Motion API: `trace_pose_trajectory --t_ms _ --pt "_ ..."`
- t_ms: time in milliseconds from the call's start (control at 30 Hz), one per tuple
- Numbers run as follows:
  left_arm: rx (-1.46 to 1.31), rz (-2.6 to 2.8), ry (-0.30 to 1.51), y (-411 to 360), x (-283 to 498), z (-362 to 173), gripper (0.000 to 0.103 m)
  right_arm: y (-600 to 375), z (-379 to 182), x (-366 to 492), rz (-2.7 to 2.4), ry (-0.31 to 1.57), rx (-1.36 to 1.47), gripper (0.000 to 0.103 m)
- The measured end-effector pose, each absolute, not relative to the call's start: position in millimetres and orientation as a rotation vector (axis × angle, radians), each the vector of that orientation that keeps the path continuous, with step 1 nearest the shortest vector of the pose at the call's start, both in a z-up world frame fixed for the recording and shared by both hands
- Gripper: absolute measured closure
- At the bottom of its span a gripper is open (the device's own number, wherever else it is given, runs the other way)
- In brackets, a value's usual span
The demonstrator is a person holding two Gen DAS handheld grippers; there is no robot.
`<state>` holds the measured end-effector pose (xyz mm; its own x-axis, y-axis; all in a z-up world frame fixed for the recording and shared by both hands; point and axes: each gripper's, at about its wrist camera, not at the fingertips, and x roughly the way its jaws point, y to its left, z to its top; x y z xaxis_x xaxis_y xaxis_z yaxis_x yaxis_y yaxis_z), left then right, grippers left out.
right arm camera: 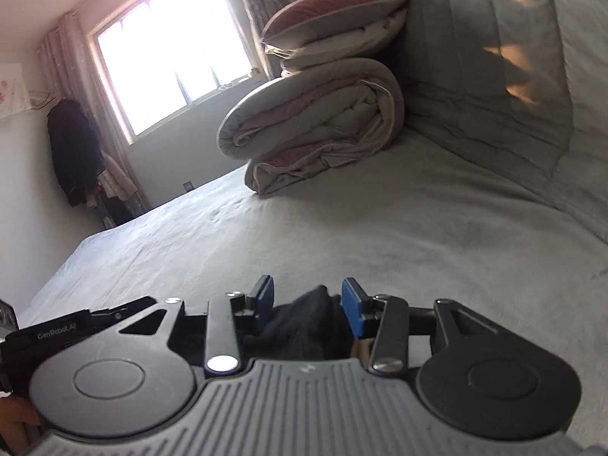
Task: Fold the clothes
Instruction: 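Carry the black shirt onto the folded beige garment with both tools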
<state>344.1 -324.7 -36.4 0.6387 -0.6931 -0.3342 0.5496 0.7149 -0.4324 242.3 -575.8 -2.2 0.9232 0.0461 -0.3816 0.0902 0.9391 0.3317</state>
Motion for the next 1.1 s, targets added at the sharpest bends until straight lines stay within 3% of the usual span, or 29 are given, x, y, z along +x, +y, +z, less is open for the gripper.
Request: trace_pose_trajectory --t_ms 67,233,300,700,933,1100 --pt "-0.243 -0.723 0.508 -340.0 343.4 -40.1 0.071 -571.9 -7.0 243.4 -0.036 0.393 0.326 0.070" --pt "-0.179 -0.664 0.544 -352.6 347.3 -72.4 0.071 -567.9 -21.3 241.8 -0.083 0.384 0.286 0.071" --pt "-0.196 -0.661 0.544 -349.4 347.8 -84.3 0.071 -566.3 -27.1 241.2 -0.101 0.380 0.270 0.078" --pt "-0.177 -0.737 0.404 -326.2 294.4 -62.3 0.064 -542.1 -37.2 209.2 -0.139 0.321 0.133 0.068" --pt "-0.075 -0.739 0.467 -335.2 279.6 -79.6 0.063 -550.9 -61.9 207.2 -0.151 0.424 0.225 0.066" --pt "-0.036 -0.675 0.565 -337.4 270.6 -54.1 0.050 -540.8 -34.7 194.8 -0.167 0.460 0.229 0.060"
